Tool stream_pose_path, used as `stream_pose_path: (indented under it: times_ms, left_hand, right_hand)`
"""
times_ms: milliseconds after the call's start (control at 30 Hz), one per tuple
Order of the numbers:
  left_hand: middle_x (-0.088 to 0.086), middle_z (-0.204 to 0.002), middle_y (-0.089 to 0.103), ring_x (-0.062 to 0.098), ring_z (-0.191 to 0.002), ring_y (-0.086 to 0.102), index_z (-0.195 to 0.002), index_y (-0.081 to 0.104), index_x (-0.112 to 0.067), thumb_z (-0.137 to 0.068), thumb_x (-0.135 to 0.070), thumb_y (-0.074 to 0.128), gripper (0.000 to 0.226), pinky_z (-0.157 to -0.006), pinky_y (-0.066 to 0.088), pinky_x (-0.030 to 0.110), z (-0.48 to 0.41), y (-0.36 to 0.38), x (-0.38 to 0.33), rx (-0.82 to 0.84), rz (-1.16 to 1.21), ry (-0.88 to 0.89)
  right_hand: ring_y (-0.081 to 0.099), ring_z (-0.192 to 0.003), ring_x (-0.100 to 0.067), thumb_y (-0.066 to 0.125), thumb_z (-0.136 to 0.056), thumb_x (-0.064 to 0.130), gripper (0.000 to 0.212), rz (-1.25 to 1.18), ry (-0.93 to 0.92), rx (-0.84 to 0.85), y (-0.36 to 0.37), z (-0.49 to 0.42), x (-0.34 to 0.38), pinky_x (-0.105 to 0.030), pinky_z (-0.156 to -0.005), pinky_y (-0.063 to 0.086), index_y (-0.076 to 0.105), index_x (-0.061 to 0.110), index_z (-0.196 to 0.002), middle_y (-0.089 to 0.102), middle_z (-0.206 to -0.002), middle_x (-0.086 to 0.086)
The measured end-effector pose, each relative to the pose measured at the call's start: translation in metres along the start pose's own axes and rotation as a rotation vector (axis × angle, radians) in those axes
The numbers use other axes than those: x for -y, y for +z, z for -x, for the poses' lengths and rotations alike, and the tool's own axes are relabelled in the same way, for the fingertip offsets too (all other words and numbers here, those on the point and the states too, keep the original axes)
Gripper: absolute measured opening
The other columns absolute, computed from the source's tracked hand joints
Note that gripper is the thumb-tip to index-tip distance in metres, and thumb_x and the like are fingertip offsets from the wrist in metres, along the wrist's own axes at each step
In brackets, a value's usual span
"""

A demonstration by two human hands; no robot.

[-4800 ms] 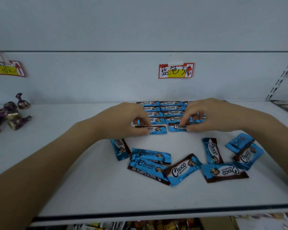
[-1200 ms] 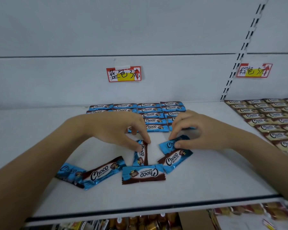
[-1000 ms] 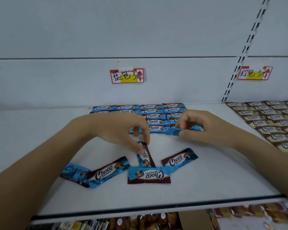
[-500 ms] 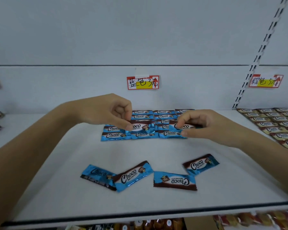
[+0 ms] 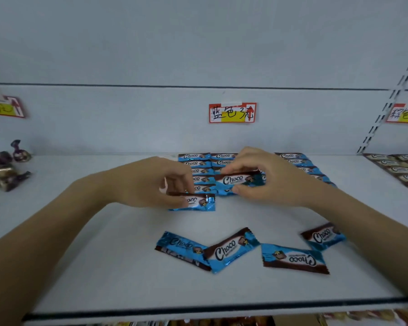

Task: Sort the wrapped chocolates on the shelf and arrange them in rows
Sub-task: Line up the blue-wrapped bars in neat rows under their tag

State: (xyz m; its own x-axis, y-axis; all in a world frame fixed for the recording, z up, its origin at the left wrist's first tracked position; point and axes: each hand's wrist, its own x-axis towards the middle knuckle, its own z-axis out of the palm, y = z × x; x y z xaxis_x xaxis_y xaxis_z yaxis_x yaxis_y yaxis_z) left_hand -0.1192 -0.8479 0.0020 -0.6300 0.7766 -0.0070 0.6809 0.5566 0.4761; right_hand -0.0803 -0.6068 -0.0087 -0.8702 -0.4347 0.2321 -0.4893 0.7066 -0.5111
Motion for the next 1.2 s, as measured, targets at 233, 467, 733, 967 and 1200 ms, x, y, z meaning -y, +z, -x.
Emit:
stream_pose_path:
  times_ms: [233, 467, 733, 967, 1200]
  left_hand:
    - [-0.026, -0.088, 0.053, -0.004, -0.093, 0.046, -0.09, 0.062, -0.039, -0.076, -0.042, 0.066, 0.015, -0.074, 0.039, 0.007, -0.002, 0.005, -0.01, 0.003, -0.194, 0.051]
    - [-0.022, -0.105, 0.053, -0.007, -0.098, 0.04, -0.109, 0.062, -0.037, -0.085, -0.04, 0.057, 0.025, -0.082, 0.032, 0.005, -0.005, 0.012, -0.008, 0.028, -0.314, 0.057]
    - [-0.018, -0.113, 0.053, -0.01, -0.096, 0.033, -0.114, 0.06, -0.036, -0.089, -0.038, 0.053, 0.026, -0.081, 0.033, 0.008, -0.005, 0.016, -0.008, -0.04, -0.353, 0.055]
    - [-0.02, -0.101, 0.055, -0.001, -0.093, 0.047, -0.103, 0.062, -0.035, -0.084, -0.036, 0.06, 0.019, -0.076, 0.038, 0.006, -0.005, 0.013, -0.015, -0.031, -0.282, 0.067]
    - [-0.019, -0.082, 0.062, 0.004, -0.075, 0.054, -0.072, 0.065, -0.035, -0.06, -0.054, 0.07, 0.023, -0.065, 0.042, 0.018, 0.007, 0.0, -0.027, 0.117, 0.055, 0.067]
  right_hand:
    - [0.046, -0.1, 0.005, 0.055, -0.073, 0.054, 0.023, 0.14, -0.065, 0.045, 0.004, 0.019, -0.015, -0.005, -0.085, 0.033, 0.053, 0.047, -0.095, 0.055, -0.096, 0.026]
    - [0.046, -0.099, 0.004, 0.047, -0.072, 0.06, 0.02, 0.159, -0.087, 0.096, 0.005, 0.019, -0.014, -0.005, -0.087, 0.029, 0.057, 0.048, -0.084, 0.055, -0.093, 0.025]
    - [0.05, -0.094, 0.001, 0.048, -0.076, 0.056, 0.023, 0.163, -0.102, 0.063, 0.009, 0.017, -0.014, -0.016, -0.085, 0.036, 0.062, 0.043, -0.088, 0.059, -0.091, 0.024]
    - [0.05, -0.097, 0.003, 0.05, -0.075, 0.059, 0.024, 0.106, -0.112, 0.021, 0.007, 0.018, -0.01, -0.012, -0.083, 0.036, 0.063, 0.044, -0.089, 0.058, -0.092, 0.024]
    - [0.051, -0.095, -0.004, 0.053, -0.072, 0.068, 0.04, -0.013, -0.169, 0.123, 0.009, 0.023, 0.003, -0.022, -0.082, 0.04, 0.062, 0.043, -0.101, 0.056, -0.098, 0.018]
